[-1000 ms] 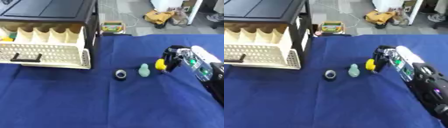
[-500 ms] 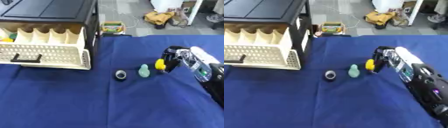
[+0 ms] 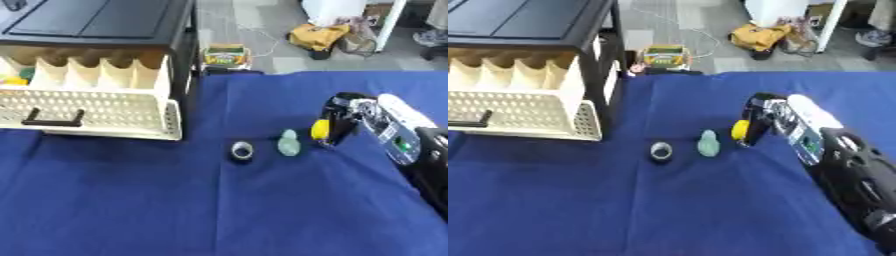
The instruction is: Pick up objects from table and place into drawer.
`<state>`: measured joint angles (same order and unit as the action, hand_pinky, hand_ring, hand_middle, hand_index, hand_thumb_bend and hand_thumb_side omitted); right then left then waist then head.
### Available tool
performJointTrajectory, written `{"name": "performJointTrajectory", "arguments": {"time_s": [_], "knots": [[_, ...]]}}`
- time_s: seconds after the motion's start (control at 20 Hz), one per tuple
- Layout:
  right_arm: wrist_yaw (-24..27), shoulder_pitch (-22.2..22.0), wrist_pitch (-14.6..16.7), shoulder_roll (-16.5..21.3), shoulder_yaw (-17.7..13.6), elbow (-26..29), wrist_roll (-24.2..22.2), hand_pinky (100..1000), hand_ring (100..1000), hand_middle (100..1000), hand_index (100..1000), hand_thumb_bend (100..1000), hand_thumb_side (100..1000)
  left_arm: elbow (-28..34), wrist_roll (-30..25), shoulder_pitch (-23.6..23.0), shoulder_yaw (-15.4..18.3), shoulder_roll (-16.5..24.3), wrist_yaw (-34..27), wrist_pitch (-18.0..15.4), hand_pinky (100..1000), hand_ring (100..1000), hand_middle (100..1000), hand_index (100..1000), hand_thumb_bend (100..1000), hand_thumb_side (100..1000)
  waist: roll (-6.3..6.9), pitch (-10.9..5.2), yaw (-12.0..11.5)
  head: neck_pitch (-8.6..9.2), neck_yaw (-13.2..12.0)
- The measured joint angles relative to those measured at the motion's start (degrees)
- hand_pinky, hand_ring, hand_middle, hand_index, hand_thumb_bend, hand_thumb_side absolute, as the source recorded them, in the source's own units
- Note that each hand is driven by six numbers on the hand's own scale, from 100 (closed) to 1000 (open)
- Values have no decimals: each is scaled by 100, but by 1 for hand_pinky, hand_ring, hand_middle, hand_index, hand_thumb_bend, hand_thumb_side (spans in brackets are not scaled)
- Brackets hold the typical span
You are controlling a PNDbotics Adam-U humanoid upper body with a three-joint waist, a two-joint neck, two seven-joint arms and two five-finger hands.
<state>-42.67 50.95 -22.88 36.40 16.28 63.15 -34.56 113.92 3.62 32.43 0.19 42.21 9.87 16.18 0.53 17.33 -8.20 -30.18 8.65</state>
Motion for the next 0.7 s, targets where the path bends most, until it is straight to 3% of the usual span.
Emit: {"name": "performJointTrajectory", "arguments": {"time_s": [0.5,0.7], "knots": [[-9,2,-46,-11,-2,-37,133,280,551,504,623,100,137,0,-2,-45,4,-6,2,1,100,100,100,677,100,805,-4,-2,0,4,-2],[39,2,-65,-10,-3,3,172,274,543,497,618,100,116,0,-8,-61,18,-46,2,7,100,100,100,678,100,805,-20,-4,1,4,-2]]}}
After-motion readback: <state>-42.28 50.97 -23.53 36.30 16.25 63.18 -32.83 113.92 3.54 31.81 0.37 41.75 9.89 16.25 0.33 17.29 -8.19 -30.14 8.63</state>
